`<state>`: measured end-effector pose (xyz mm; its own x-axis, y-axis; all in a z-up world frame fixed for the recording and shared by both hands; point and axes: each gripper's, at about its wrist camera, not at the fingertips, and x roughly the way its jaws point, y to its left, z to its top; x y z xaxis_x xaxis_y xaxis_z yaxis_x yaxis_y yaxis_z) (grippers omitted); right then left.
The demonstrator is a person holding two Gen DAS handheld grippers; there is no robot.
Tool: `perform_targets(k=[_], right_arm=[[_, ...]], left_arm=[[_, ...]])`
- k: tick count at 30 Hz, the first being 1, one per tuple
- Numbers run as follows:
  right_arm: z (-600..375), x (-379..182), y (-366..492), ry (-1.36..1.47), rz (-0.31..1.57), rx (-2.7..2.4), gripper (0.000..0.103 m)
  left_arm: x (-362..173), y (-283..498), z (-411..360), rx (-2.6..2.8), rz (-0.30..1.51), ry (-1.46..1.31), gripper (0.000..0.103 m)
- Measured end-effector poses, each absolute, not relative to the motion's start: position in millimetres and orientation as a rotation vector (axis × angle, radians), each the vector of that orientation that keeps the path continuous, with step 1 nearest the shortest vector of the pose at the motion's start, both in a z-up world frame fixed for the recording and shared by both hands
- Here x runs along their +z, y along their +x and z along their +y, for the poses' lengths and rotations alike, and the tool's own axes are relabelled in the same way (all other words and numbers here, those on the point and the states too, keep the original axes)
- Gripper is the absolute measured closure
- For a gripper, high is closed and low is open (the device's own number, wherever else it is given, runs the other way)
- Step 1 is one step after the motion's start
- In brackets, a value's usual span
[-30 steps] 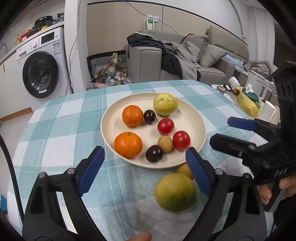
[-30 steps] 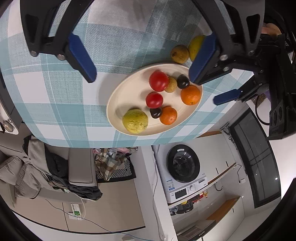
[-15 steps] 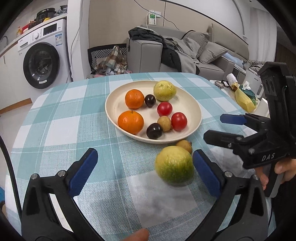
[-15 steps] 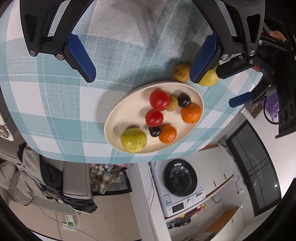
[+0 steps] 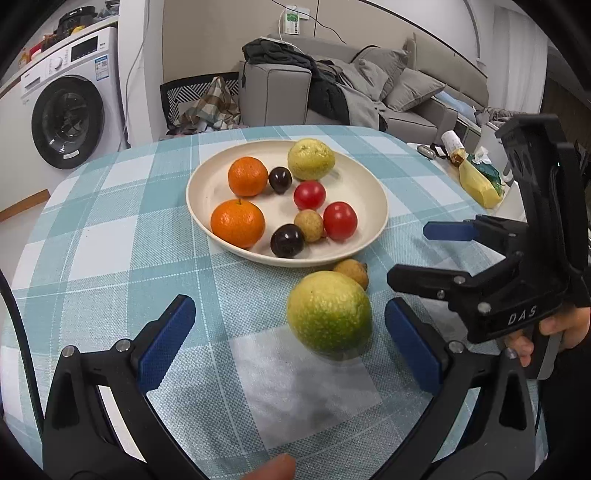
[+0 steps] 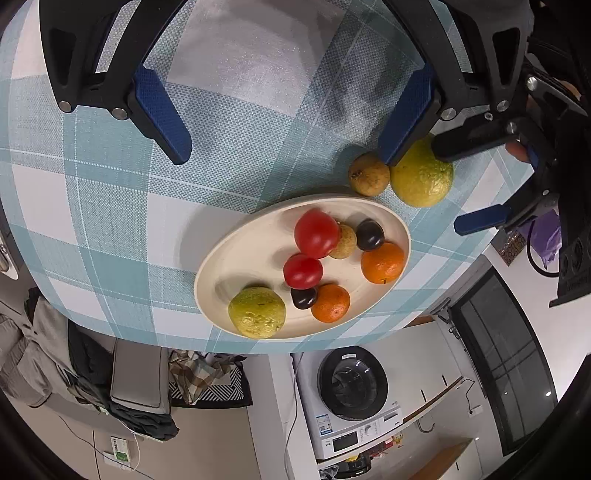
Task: Organize fruits
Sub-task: 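Withdraw both grippers toward the green citrus and brown fruit, then close the left gripper on the large green citrus while the right gripper grasps the brown fruit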
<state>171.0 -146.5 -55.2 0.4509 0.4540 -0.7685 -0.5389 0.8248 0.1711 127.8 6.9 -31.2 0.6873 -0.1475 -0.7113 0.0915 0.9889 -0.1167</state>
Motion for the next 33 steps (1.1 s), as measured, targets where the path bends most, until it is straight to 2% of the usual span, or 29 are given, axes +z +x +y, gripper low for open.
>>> perform_targets(k=[5, 7, 9, 12, 14, 25, 29, 32, 33], right_arm=[[-147.1, -54.7, 172.1, -0.095, 0.913, 0.612, 0.000], [-145.8, -55.3, 171.9, -0.096, 0.914, 0.615, 0.000], [-144.0, -56.6, 172.0, -0.099, 0.920, 0.620, 0.000], [-141.5, -57.9, 171.0, -0.108, 0.924, 0.625, 0.000], [-140.2, -57.6, 170.5, -0.110, 0.922, 0.628, 0.000], [-138.4, -59.3, 171.2, -0.108, 0.929, 0.634, 0.000], [-131.1, -60.3, 168.7, -0.126, 0.930, 0.648, 0.000], [-122.4, -62.0, 163.6, -0.163, 0.932, 0.670, 0.001], [-119.9, -62.3, 162.0, -0.176, 0.931, 0.674, 0.004]], left_arm=[[-37.8, 131.5, 1.3, -0.147, 0.835, -0.046, 0.001], [-40.4, 132.3, -1.3, -0.168, 0.843, -0.041, 0.009], [-42.5, 133.4, -5.1, -0.192, 0.853, -0.035, 0.022], [-44.9, 132.9, -10.0, -0.216, 0.861, -0.027, 0.033], [-44.8, 131.9, -11.2, -0.238, 0.860, -0.034, 0.054], [-33.8, 127.6, 0.1, -0.231, 0.805, -0.075, 0.056], [-23.6, 124.2, 8.1, -0.219, 0.763, -0.092, 0.064], [-22.8, 125.2, 11.1, -0.222, 0.767, -0.096, 0.065], [-22.6, 125.6, 11.5, -0.226, 0.770, -0.095, 0.065]])
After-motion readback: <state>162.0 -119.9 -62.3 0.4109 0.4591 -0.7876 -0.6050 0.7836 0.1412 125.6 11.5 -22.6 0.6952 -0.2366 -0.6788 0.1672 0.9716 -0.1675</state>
